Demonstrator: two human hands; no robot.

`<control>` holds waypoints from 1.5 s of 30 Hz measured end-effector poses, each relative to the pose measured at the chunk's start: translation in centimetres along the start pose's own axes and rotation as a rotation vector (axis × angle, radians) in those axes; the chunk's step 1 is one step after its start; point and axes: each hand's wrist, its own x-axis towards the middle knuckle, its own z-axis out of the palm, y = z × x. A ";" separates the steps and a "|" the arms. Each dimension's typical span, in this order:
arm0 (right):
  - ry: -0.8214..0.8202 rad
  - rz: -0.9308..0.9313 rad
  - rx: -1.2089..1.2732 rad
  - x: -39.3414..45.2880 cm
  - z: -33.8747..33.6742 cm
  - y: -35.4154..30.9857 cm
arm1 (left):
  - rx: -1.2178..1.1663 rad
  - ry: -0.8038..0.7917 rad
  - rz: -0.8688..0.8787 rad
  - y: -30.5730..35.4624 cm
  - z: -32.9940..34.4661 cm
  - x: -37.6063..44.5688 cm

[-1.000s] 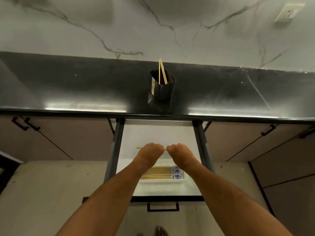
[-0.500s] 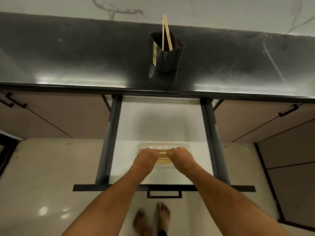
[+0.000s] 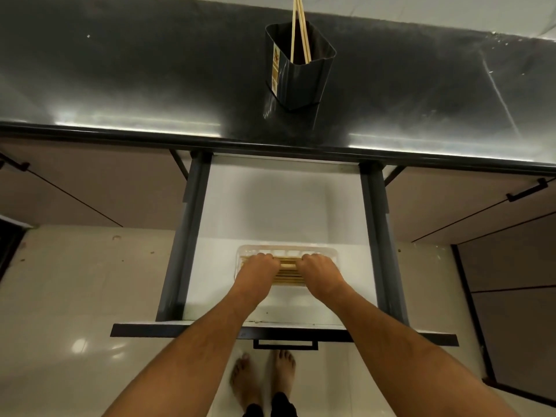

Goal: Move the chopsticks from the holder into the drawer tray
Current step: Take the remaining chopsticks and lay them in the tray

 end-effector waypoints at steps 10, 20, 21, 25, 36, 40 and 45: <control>0.078 0.014 -0.009 0.1 -0.1 1.3 | -0.029 0.043 -0.053 -0.2 0.1 0.4; 0.097 0.014 0.011 0.3 0.1 1.5 | -0.072 0.041 -0.098 -0.3 0.7 0.7; 0.111 0.009 0.028 0.2 0.0 1.6 | -0.094 0.065 -0.103 -0.4 0.7 0.6; 0.384 0.089 0.260 -0.7 -0.2 2.4 | -0.236 0.321 -0.115 -0.8 0.2 -0.3; 0.490 1.148 1.116 -0.5 0.0 4.3 | -1.124 0.396 -1.141 -2.7 -0.3 0.8; 0.376 1.177 1.219 -0.3 0.3 3.8 | -1.227 0.276 -1.185 -2.9 -0.1 1.1; 0.333 1.179 1.215 0.0 0.3 3.1 | -1.221 0.255 -1.172 -3.1 0.0 1.1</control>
